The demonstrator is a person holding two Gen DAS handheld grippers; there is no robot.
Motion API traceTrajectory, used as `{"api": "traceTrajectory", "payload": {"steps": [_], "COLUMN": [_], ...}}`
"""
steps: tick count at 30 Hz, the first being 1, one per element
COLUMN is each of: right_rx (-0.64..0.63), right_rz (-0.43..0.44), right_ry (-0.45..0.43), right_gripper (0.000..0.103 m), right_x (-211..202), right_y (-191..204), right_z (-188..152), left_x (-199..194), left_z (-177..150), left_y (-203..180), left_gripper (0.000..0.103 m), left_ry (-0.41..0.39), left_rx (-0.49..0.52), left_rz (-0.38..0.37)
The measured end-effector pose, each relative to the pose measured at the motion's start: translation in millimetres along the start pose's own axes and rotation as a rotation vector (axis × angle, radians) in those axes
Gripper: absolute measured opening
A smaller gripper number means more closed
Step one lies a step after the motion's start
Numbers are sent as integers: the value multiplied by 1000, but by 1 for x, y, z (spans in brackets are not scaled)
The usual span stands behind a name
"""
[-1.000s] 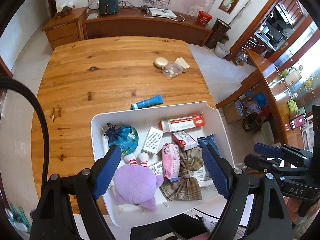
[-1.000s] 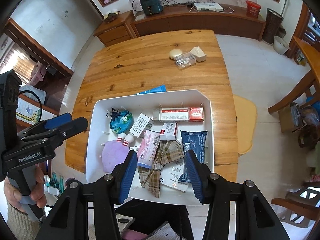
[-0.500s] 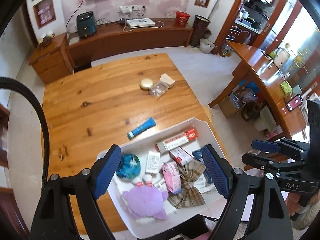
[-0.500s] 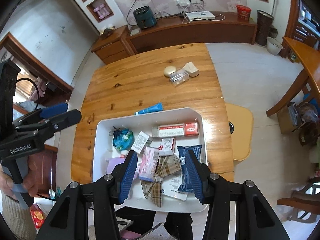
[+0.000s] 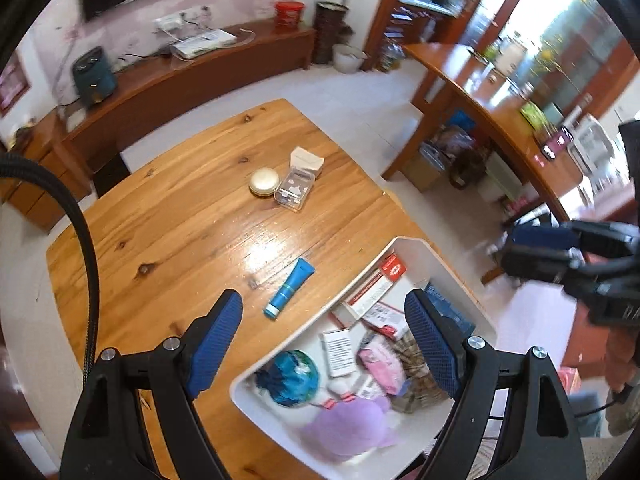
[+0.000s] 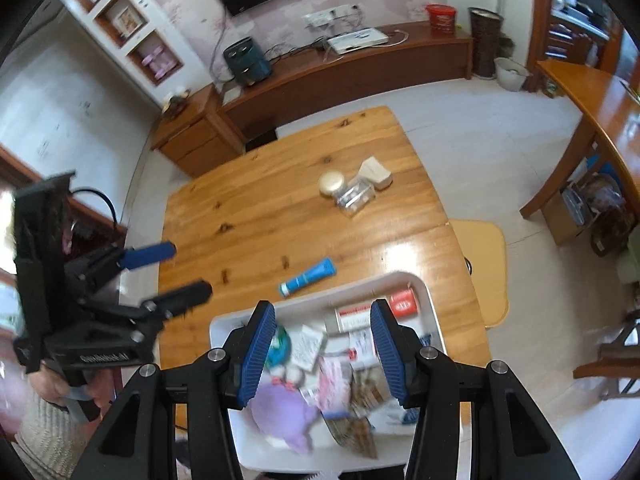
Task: Organize objects
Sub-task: 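Move the left tool toward the blue tube while the right moves toward the clear box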
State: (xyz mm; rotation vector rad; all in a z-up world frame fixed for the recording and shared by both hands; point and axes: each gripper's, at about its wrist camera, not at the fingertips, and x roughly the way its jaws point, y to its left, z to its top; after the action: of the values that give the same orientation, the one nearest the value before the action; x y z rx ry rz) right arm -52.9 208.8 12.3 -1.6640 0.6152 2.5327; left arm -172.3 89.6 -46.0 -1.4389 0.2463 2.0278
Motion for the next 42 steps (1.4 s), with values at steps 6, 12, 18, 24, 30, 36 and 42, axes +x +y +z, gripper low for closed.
{"api": "traceTrajectory", "payload": {"steps": [6, 12, 18, 24, 30, 36, 42], "right_rx": [118, 192, 247, 273, 281, 296, 273], "right_rz": [-45, -82, -101, -104, -106, -108, -112], "right_ry": [6, 31, 78, 79, 91, 99, 100], "right_gripper": [51, 51, 51, 51, 51, 51, 51], "right_x": [35, 69, 98, 109, 119, 123, 123], "right_y": [2, -1, -8, -9, -7, -10, -4], "right_z": [21, 25, 25, 28, 29, 31, 34], "left_x": [55, 134, 186, 205, 213, 216, 217], "left_z": [19, 19, 12, 7, 1, -2, -10], "left_y": [43, 55, 59, 50, 33, 32, 26], "left_gripper": [86, 86, 86, 86, 85, 84, 84], "left_ry": [71, 172, 302, 397, 451, 461, 456], "left_rx": [63, 176, 248, 322, 418, 412, 480], "left_rz": [-73, -106, -162, -195, -154, -119, -76]}}
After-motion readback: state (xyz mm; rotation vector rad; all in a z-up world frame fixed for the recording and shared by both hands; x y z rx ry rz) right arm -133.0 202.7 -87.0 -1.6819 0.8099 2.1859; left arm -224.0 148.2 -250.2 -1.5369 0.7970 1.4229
